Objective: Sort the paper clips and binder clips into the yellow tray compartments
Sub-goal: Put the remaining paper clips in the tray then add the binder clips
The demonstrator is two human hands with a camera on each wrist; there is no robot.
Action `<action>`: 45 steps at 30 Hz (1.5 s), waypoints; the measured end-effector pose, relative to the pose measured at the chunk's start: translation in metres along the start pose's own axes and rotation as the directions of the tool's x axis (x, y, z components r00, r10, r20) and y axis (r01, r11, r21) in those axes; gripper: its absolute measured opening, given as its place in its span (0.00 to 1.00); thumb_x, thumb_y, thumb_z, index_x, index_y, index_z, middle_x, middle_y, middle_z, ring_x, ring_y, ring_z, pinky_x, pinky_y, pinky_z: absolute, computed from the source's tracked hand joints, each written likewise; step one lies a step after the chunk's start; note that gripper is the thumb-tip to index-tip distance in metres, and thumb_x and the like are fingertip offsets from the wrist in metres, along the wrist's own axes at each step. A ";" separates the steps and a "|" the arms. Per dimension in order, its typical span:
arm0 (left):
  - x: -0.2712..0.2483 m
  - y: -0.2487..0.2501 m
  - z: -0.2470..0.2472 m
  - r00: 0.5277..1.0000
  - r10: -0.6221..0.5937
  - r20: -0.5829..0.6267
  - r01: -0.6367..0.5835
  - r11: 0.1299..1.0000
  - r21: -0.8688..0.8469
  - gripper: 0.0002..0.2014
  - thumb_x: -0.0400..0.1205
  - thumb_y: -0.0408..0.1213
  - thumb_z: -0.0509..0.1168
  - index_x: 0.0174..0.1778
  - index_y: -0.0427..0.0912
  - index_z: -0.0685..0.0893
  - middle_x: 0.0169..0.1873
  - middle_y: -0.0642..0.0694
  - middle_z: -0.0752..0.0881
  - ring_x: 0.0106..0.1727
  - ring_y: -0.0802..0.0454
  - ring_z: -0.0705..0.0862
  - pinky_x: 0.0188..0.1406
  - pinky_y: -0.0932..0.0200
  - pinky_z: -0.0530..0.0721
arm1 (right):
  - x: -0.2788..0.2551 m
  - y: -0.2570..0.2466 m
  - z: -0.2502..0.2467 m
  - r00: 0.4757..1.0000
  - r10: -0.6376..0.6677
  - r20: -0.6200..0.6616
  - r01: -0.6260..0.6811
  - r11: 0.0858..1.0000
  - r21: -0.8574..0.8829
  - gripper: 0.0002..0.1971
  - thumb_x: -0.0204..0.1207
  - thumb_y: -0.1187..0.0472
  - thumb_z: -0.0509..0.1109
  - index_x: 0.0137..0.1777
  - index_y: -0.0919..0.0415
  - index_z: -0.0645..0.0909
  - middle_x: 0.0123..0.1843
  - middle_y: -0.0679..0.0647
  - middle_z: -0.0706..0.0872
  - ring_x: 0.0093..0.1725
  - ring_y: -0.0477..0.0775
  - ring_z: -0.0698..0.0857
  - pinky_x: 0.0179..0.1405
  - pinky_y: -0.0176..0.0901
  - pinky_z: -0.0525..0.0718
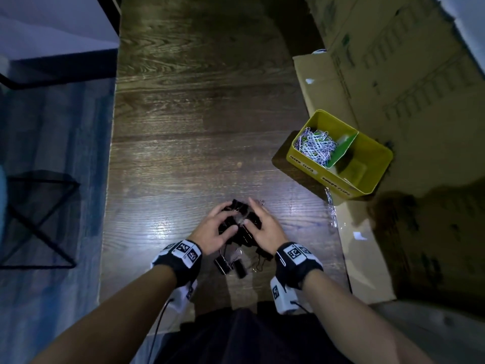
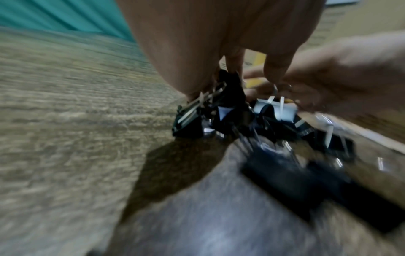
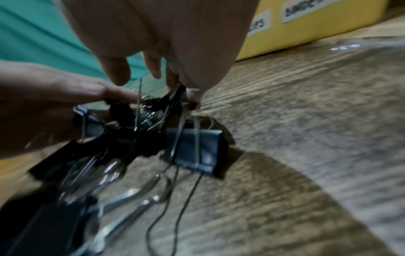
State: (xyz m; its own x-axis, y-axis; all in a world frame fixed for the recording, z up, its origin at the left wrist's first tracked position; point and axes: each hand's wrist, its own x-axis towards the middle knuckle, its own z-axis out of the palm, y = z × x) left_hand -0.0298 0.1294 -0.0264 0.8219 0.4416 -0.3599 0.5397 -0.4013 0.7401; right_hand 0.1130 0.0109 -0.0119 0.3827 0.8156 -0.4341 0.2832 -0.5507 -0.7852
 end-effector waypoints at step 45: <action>0.027 0.019 -0.055 0.985 -0.161 0.056 0.129 0.916 0.379 0.28 0.75 0.37 0.69 0.71 0.60 0.72 0.63 0.46 0.78 0.62 0.45 0.80 0.59 0.53 0.80 | 0.019 -0.060 0.008 0.997 0.009 0.073 0.042 0.744 -0.667 0.17 0.76 0.51 0.71 0.58 0.63 0.80 0.55 0.64 0.85 0.57 0.65 0.84 0.53 0.52 0.81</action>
State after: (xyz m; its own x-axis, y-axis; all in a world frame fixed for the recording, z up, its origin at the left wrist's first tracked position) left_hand -0.0075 0.1773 0.0092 0.7329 0.4549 -0.5059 0.6694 -0.6152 0.4164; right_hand 0.0965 0.0612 0.0235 0.3201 0.8214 -0.4721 0.8135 -0.4937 -0.3073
